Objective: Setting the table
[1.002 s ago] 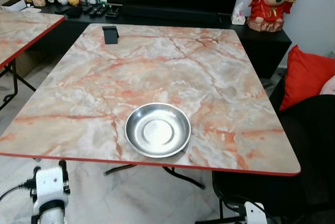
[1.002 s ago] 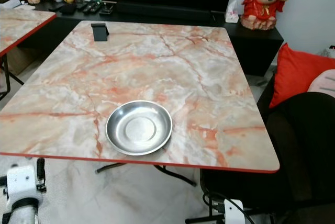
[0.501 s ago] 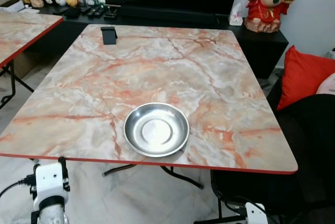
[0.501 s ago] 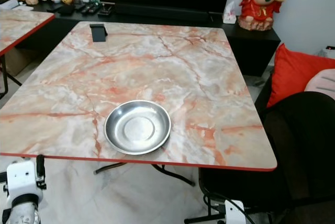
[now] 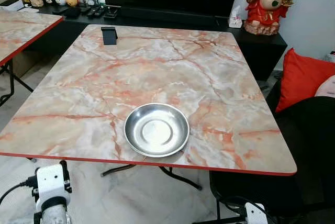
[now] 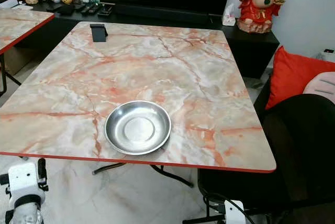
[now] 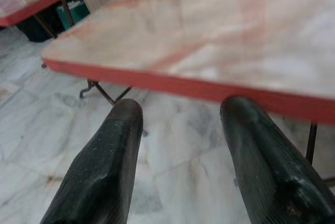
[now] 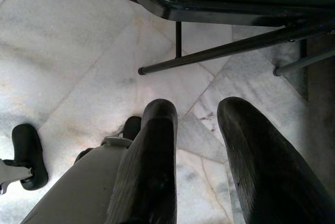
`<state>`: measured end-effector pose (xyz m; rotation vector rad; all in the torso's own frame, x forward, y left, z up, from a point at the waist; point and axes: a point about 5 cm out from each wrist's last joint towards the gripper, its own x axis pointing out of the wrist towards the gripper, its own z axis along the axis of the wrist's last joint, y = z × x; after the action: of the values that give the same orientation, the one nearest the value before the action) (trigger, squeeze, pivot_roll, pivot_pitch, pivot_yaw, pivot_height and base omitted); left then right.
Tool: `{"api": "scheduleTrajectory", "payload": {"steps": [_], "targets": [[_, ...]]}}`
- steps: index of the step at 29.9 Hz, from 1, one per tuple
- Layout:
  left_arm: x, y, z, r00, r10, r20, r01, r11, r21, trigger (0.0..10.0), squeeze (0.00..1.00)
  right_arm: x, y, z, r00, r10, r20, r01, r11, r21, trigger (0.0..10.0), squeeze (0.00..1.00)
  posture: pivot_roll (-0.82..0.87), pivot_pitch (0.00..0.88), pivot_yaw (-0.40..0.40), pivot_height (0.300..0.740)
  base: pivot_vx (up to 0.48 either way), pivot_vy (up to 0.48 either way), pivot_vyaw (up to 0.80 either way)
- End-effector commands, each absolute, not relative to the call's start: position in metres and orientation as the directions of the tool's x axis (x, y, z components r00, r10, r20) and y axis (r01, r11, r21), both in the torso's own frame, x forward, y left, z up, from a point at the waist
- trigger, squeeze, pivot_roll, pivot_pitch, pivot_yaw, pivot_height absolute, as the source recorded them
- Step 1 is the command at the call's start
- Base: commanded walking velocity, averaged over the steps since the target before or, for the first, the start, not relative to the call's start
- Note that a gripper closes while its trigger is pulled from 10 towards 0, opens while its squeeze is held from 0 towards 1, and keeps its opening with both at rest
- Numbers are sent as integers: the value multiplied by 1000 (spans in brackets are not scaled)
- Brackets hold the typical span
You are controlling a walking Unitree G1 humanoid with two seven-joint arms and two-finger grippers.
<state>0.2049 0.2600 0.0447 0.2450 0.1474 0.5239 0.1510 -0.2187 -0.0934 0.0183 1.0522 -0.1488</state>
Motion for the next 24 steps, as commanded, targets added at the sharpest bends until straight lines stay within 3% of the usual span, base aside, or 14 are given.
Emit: {"api": "scheduleTrajectory", "payload": {"steps": [1,24], "targets": [[208,261,43,854,512,-87,-476,839,264,10000,0,150,-221,-93,486,-120,-866,135,989,-61,10000,0,137,0,-77,740,0,0,0],[233,266,52,866,497,-61,-468,847,251,10000,0,149,-222,-93,484,-123,-866,142,988,-61,10000,0,123,0,-77,740,0,0,0]]}}
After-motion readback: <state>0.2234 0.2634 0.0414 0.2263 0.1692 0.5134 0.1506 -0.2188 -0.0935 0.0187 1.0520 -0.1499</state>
